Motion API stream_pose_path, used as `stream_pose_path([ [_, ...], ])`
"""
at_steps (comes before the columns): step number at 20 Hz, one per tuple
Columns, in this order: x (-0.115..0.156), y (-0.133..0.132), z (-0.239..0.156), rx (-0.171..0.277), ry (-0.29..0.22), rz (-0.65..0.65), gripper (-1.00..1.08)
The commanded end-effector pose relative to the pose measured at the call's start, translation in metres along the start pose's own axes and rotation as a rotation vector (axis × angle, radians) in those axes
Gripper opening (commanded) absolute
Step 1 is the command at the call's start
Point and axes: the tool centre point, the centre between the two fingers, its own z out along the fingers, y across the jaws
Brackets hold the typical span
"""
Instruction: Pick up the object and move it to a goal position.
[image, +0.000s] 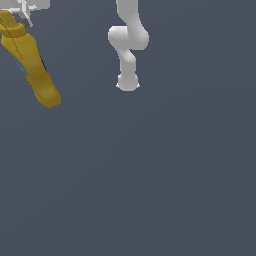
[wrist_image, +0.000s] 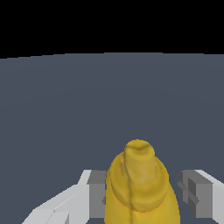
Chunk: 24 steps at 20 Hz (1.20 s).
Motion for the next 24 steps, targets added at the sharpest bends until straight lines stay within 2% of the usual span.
stream_pose_path([
  [1, 0.006, 0.002, -0.006, 0.001, 0.013, -0.011, -1.0],
  [9, 0.007, 0.002, -0.001, 0.005, 0.009, -0.004, -1.0],
  [24, 0.078, -0.002, 0.029, 0.005, 0.011, -0.004, -1.0],
])
